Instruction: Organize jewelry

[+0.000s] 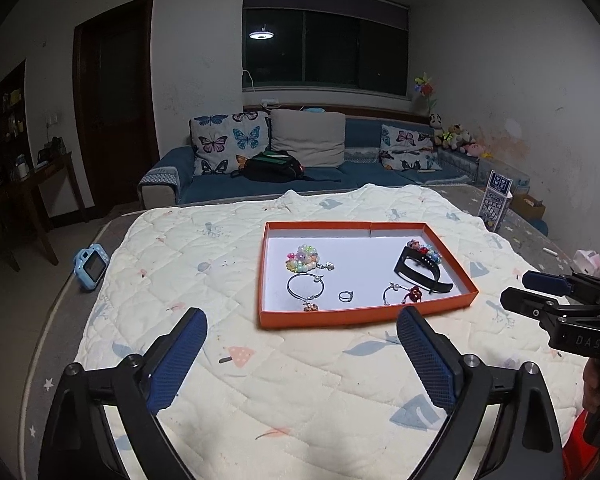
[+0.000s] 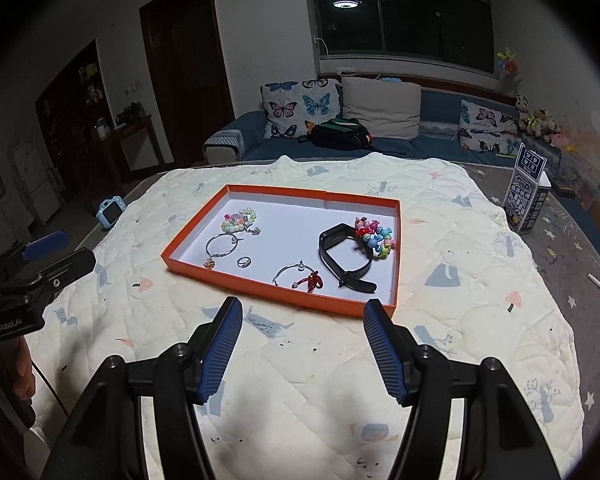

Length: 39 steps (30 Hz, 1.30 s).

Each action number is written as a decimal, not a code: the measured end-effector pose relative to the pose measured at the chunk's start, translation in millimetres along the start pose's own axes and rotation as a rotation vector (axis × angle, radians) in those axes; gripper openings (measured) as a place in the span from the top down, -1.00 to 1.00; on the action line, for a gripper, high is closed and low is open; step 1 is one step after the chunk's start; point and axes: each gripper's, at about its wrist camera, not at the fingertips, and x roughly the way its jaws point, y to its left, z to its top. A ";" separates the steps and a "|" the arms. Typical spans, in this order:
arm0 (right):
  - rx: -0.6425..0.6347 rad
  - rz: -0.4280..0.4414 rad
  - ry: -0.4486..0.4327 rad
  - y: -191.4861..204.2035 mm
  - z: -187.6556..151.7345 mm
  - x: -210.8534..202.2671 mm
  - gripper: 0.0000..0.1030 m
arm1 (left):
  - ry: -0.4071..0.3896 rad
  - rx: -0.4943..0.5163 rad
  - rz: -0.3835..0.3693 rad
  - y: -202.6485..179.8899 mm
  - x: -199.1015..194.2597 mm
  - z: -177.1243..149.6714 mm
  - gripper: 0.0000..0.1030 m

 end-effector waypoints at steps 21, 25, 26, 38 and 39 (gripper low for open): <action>0.004 0.014 -0.009 7.0 -5.6 -8.0 -0.36 | 0.023 -0.013 -0.021 -2.8 -9.1 -17.2 -1.00; 0.004 0.015 -0.005 8.2 -6.4 -7.8 -0.36 | 0.033 -0.017 -0.030 -4.0 -6.8 -19.6 -1.00; 0.004 0.015 -0.003 8.7 -6.7 -7.5 -0.37 | 0.035 -0.017 -0.033 -4.7 -6.2 -20.1 -1.00; 0.009 0.024 0.007 8.6 -8.8 -3.5 -0.37 | 0.059 -0.018 -0.032 -4.6 2.5 -22.7 -1.00; 0.011 0.026 0.008 8.6 -8.8 -3.4 -0.37 | 0.059 -0.017 -0.031 -4.6 2.5 -22.7 -1.00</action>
